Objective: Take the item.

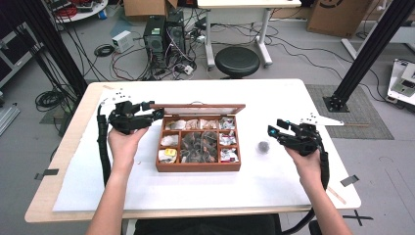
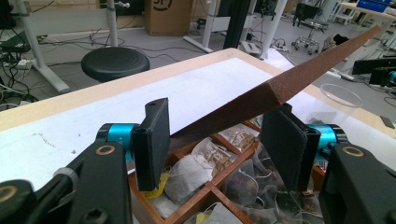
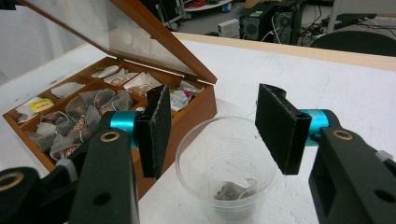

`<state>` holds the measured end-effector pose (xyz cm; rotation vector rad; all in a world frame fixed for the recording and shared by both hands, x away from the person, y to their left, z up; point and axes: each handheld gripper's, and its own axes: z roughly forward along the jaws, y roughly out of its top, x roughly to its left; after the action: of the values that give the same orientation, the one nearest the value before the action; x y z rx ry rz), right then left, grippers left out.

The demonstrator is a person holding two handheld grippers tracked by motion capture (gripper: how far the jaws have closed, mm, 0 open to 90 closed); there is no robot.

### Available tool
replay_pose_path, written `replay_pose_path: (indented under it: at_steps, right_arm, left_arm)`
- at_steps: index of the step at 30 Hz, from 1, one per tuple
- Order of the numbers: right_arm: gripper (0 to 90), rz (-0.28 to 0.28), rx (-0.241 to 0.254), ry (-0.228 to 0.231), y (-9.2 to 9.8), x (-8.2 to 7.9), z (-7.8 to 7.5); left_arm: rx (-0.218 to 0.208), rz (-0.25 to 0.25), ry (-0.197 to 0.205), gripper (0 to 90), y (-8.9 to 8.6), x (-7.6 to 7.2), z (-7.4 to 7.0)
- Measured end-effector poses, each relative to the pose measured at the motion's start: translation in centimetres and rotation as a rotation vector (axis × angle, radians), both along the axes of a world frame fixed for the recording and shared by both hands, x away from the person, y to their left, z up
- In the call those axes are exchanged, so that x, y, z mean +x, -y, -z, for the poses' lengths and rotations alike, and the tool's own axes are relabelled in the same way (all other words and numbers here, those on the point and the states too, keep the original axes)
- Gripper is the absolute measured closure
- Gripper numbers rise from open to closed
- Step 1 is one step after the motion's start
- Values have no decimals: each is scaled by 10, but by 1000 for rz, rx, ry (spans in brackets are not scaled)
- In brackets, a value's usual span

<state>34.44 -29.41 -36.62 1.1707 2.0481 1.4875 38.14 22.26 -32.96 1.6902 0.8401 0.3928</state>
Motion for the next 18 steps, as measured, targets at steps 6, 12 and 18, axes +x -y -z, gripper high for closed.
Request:
replay_pose_path:
  at_steps: [6, 12, 18]
  right_arm:
    - [443, 3, 1, 9, -1, 1, -1]
    - [441, 4, -3, 10, -1, 2, -1]
    - [440, 9, 0, 11, -1, 2, -1]
  left_arm:
    - [1, -1, 0, 427, 0, 0, 0]
    - [-1, -1, -2, 427, 0, 0, 0]
    - [-4, -1, -1, 426, 0, 0, 1]
